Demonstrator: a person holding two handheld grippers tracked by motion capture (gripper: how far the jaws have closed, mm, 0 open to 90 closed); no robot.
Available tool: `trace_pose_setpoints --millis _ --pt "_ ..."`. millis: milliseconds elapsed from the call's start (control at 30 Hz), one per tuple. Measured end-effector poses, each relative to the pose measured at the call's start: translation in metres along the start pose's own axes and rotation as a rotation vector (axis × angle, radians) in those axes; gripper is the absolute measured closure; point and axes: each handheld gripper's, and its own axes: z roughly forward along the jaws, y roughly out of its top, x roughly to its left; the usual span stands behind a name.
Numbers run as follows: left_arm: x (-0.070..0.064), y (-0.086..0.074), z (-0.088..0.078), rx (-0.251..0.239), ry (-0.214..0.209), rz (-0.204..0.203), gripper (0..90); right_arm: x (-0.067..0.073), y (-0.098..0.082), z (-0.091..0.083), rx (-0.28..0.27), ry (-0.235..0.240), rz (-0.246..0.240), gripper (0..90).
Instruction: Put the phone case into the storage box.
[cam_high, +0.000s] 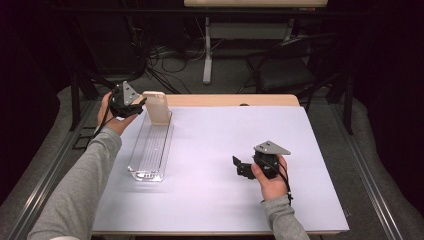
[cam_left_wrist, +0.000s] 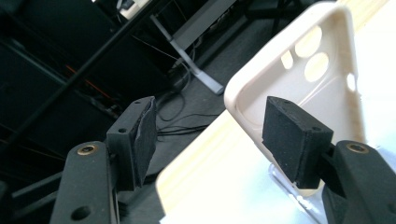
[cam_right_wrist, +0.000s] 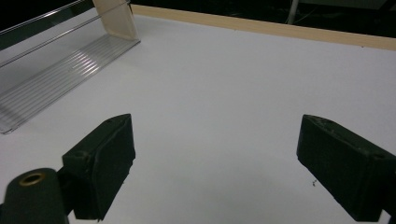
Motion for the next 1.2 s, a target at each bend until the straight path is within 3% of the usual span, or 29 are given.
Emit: trace_pose_setpoints --millis 133,300,500,733,867,1033,1200 --pt "0.001 0.002 -0.007 -0.005 -0.03 -0.027 32.6 0.0 0.0 0.0 0.002 -0.001 -0.002 10.9" --pt "0.004 0.004 -0.014 -0.004 -0.088 -0.099 30.1 0.001 0.0 0.002 0.012 0.003 -0.018 10.9" --pt "0.01 0.005 -0.021 0.004 -0.124 -0.17 30.5 0.0 0.001 0.002 0.011 0.004 -0.01 10.9" --pt "0.01 0.007 -0.027 0.021 -0.172 -0.207 35.3 0.001 0.002 0.001 0.01 0.007 -0.022 10.9" --pt "0.01 0.009 -0.031 0.014 -0.209 -0.266 32.4 0.002 0.004 0.0 0.012 0.009 -0.026 10.9" --pt "0.009 0.011 -0.035 0.028 -0.216 -0.291 31.6 0.001 0.004 -0.001 0.009 0.01 -0.024 10.9" --pt "0.009 0.012 -0.04 0.051 -0.257 -0.336 26.1 0.001 0.006 -0.001 0.004 0.008 -0.027 10.9"
